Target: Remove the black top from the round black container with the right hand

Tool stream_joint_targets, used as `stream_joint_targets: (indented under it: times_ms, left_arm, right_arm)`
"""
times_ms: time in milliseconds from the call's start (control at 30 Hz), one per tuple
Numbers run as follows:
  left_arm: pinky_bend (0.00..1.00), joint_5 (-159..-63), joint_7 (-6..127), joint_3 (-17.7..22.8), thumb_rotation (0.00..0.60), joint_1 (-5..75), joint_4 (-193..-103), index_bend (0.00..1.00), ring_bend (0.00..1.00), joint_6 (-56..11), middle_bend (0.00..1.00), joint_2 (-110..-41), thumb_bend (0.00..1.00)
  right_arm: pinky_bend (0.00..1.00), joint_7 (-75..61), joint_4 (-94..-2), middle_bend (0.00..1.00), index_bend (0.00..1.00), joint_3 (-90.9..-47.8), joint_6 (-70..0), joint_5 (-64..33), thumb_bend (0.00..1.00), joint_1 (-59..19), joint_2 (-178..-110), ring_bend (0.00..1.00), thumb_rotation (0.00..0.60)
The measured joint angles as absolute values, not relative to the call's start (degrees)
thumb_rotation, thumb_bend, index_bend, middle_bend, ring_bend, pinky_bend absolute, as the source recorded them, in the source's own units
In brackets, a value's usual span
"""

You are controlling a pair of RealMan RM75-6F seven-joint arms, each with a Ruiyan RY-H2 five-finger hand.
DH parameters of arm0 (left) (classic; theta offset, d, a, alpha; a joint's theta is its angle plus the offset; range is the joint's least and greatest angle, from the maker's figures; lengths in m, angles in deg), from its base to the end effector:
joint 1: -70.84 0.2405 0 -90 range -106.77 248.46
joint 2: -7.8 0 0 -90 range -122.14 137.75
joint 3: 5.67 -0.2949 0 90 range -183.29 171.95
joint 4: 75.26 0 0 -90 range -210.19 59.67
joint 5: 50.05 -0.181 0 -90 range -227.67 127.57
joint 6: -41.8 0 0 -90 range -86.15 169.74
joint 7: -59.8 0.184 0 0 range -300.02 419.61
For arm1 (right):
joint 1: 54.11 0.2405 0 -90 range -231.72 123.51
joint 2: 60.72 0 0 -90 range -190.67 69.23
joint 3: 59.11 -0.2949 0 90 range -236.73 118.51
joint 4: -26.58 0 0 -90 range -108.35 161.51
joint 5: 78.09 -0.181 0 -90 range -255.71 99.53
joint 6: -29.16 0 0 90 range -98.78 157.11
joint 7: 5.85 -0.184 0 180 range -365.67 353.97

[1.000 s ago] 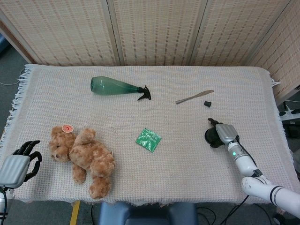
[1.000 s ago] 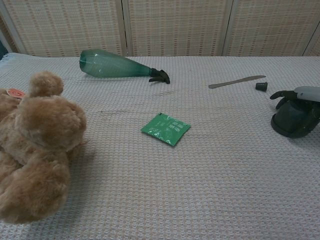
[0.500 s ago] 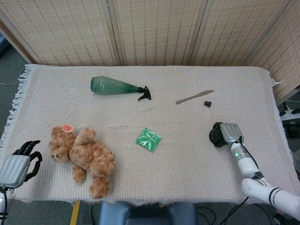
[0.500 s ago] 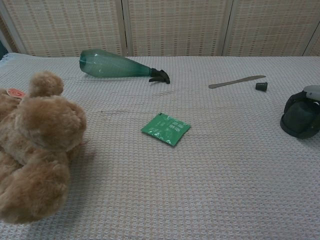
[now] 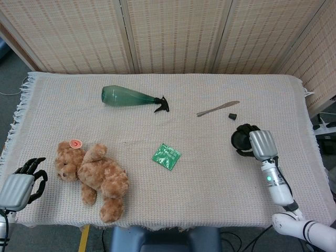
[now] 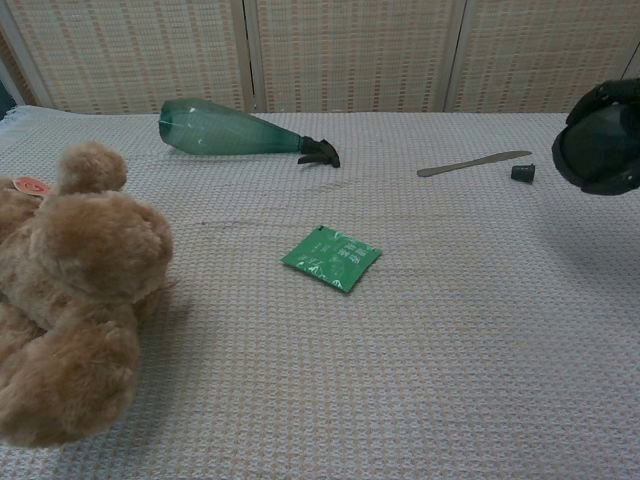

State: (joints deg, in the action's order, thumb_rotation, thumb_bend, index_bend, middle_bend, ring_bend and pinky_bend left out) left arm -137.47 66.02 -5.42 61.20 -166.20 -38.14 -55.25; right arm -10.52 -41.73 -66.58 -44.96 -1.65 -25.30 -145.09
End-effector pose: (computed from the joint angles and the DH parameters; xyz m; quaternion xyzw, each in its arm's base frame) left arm -0.3277 0.2402 0.1869 -0.6692 -0.3450 -0.3319 0.5683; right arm -0.2857 -0.3814 0.1069 0.6183 -0.3553 0.4543 0.5338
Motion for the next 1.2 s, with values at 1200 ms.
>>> stream_joint_targets:
  times_ms: [1200]
  left_arm:
    - [0.39,-137.3,66.5,-5.5,0.6,61.1,-166.1,0.57,0.14,-37.7,0.15,-55.4,0.53]
  right_arm:
    - [0.82,-6.9,-47.7,0.52,0.53,-65.3,-47.0,-0.7,0.1,-28.6,-141.0,0.67,0.6]
